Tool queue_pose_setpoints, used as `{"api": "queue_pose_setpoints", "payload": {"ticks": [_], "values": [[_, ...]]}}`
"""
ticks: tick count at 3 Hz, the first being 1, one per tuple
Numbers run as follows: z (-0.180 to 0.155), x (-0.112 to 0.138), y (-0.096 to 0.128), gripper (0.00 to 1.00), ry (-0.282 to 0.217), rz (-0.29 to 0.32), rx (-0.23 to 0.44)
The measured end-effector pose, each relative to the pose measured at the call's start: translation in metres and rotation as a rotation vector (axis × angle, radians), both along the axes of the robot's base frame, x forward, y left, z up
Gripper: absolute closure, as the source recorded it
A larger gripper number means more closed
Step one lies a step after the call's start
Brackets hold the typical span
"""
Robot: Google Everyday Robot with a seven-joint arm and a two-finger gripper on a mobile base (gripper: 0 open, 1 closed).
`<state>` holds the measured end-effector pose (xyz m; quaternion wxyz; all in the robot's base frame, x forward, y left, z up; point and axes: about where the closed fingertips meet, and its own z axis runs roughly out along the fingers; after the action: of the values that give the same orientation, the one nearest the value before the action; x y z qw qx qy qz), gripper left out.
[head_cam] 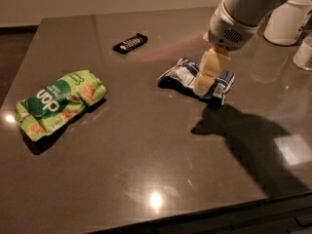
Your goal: Move blue chip bag near rxbar chocolate
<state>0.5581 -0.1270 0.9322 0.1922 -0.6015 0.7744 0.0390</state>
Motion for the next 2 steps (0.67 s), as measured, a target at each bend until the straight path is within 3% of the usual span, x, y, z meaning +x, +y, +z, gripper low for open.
{"api": "queue_pose_setpoints", "payload": {"ticks": [2], "values": [[-0.037, 0.045, 0.002, 0.0, 0.058, -0.082, -0.022]]}}
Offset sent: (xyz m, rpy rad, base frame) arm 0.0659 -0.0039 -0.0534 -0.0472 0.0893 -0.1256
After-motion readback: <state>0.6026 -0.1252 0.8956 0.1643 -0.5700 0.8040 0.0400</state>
